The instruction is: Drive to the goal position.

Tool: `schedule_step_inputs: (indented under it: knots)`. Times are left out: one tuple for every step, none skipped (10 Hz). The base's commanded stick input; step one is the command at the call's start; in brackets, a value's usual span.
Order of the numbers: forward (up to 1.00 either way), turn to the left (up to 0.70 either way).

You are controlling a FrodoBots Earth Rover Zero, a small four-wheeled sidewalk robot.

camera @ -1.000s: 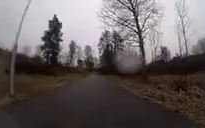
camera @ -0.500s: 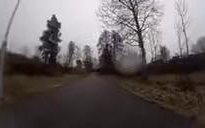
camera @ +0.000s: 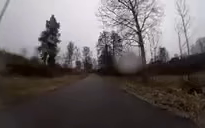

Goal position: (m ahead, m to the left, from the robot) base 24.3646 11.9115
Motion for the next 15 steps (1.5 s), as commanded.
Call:
schedule_step_inputs:
  knots:
    - [0.7,0.0]
    - [0.7,0.0]
    - [0.7,0.0]
    - [0.7,0.0]
    - [0.7,0.0]
    - [0.7,0.0]
    - [0.7,0.0]
    - [0.7,0.0]
    - [0.7,0.0]
    - [0.7,0.0]
    - [0.7,0.0]
    - [0.7,0.0]
    - [0.7,0.0]
    - [0.7,0.0]
    - [0.7,0.0]
